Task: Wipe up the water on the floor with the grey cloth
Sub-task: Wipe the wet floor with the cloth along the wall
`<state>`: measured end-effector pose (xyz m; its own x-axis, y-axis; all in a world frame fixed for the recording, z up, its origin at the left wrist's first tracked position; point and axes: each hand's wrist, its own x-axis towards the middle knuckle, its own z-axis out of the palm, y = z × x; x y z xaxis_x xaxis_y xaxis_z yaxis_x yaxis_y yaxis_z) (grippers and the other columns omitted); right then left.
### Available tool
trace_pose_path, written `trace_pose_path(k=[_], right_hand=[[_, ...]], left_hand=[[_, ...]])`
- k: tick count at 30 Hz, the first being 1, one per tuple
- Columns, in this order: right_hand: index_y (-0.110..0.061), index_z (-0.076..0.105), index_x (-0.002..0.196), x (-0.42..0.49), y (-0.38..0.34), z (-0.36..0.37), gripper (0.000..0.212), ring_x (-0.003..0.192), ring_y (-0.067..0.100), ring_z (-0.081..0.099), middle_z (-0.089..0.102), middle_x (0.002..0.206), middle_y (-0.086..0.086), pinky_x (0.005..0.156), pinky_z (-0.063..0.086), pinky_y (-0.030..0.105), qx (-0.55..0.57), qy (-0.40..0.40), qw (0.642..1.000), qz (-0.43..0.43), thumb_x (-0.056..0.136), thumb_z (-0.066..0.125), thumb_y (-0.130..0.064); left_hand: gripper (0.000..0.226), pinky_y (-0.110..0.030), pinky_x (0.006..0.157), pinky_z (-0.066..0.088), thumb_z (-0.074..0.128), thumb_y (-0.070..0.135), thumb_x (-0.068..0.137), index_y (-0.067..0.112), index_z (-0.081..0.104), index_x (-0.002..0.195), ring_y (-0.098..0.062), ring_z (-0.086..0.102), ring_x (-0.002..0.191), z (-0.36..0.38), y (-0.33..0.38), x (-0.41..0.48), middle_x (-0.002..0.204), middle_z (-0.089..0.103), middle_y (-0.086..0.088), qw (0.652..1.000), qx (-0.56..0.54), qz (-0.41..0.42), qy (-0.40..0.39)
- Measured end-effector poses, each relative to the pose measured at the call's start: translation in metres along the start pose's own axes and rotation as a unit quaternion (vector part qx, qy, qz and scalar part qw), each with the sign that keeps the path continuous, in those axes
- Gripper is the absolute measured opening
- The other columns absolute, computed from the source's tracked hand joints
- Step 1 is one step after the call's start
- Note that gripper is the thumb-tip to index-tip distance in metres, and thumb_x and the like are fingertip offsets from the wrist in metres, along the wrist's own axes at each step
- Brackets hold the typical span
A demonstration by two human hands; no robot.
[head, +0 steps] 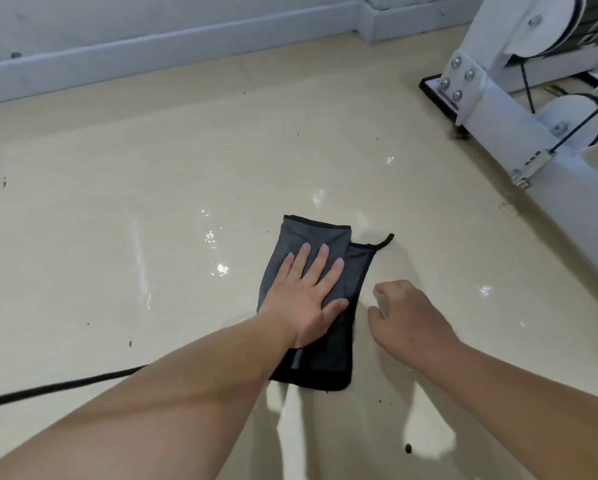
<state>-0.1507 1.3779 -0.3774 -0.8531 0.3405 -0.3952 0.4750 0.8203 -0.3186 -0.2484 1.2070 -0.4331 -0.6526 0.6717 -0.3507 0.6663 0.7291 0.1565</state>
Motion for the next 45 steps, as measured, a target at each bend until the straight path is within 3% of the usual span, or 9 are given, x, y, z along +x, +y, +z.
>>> trace_pose_path(k=[11,17,20,23,27,32,37,40,45], right_hand=[[-0.024,0.047,0.09,0.0,-0.08,0.036,0.01,0.104,0.019,0.045,0.044,0.1,-0.004,0.071,0.048,0.035,-0.061,0.014,0.996,-0.063,0.096,0.046,-0.031],[-0.025,0.045,0.093,-0.004,-0.086,0.048,0.01,0.107,0.017,0.043,0.042,0.101,-0.004,0.068,0.044,0.033,-0.06,0.006,0.995,-0.081,0.098,0.045,-0.034],[-0.025,0.054,0.105,-0.009,-0.075,0.046,0.014,0.112,0.02,0.044,0.045,0.108,-0.003,0.074,0.044,0.035,-0.087,0.026,0.994,-0.057,0.097,0.045,-0.034],[-0.016,0.06,0.108,-0.01,-0.057,0.039,0.02,0.11,0.029,0.049,0.051,0.109,0.005,0.073,0.045,0.037,-0.116,0.093,0.988,-0.029,0.093,0.055,-0.029],[-0.014,0.058,0.105,-0.003,-0.059,0.029,0.02,0.107,0.031,0.05,0.049,0.104,0.005,0.071,0.042,0.037,-0.136,0.087,0.987,0.011,0.091,0.056,-0.027],[-0.021,0.054,0.096,-0.002,-0.128,0.044,0.007,0.098,0.026,0.048,0.049,0.098,0.0,0.07,0.039,0.036,-0.093,0.083,0.99,-0.063,0.09,0.051,-0.023],[-0.023,0.052,0.095,-0.016,-0.212,0.084,0.004,0.098,0.022,0.05,0.05,0.099,-0.004,0.073,0.043,0.037,-0.029,0.015,0.988,-0.148,0.093,0.053,-0.027],[-0.023,0.051,0.097,-0.024,-0.26,0.105,0.009,0.097,0.021,0.052,0.051,0.101,-0.005,0.072,0.045,0.036,-0.021,-0.026,0.98,-0.198,0.095,0.052,-0.031],[-0.025,0.05,0.094,-0.041,-0.309,0.141,0.008,0.093,0.019,0.056,0.053,0.099,-0.006,0.075,0.05,0.037,0.006,-0.074,0.968,-0.238,0.094,0.051,-0.032]], left_hand=[[0.072,-0.043,0.128,-0.005,0.011,0.065,0.101,0.032,0.008,0.165,-0.022,-0.01,0.159,0.033,-0.168,-0.131,0.173,-0.002,0.005,0.957,-0.067,-0.243,0.142],[0.077,-0.049,0.127,-0.008,0.007,0.067,0.098,0.029,-0.002,0.165,-0.03,-0.019,0.157,0.034,-0.139,-0.119,0.172,-0.01,0.006,0.954,-0.065,-0.268,0.115],[0.078,-0.053,0.126,-0.007,0.015,0.066,0.1,0.026,0.001,0.165,-0.037,-0.018,0.156,0.029,-0.079,-0.098,0.173,-0.007,0.002,0.976,-0.048,-0.188,0.1],[0.076,-0.052,0.125,-0.012,0.018,0.065,0.101,0.027,0.001,0.165,-0.034,-0.026,0.154,0.036,-0.013,-0.091,0.173,-0.009,0.005,0.998,-0.027,0.014,0.054],[0.073,-0.047,0.127,-0.007,0.028,0.067,0.1,0.033,0.016,0.164,-0.027,-0.009,0.159,0.039,-0.028,-0.091,0.173,0.005,0.008,0.991,-0.006,0.117,0.066],[0.072,-0.046,0.128,-0.001,0.021,0.07,0.1,0.037,0.014,0.163,-0.02,-0.011,0.159,0.04,-0.121,-0.138,0.173,0.002,0.01,0.989,-0.042,-0.085,0.11],[0.072,-0.043,0.128,-0.005,0.012,0.069,0.099,0.039,0.006,0.163,-0.017,-0.015,0.158,0.064,-0.213,-0.247,0.171,-0.005,0.012,0.948,-0.07,-0.288,0.118],[0.074,-0.041,0.127,-0.009,0.006,0.071,0.096,0.039,-0.001,0.163,-0.016,-0.019,0.157,0.092,-0.253,-0.33,0.171,-0.011,0.012,0.889,-0.105,-0.428,0.123],[0.082,-0.047,0.127,0.001,-0.004,0.072,0.093,0.031,-0.006,0.163,-0.03,-0.007,0.159,0.126,-0.267,-0.419,0.173,-0.007,0.0,0.737,-0.147,-0.651,0.107]])
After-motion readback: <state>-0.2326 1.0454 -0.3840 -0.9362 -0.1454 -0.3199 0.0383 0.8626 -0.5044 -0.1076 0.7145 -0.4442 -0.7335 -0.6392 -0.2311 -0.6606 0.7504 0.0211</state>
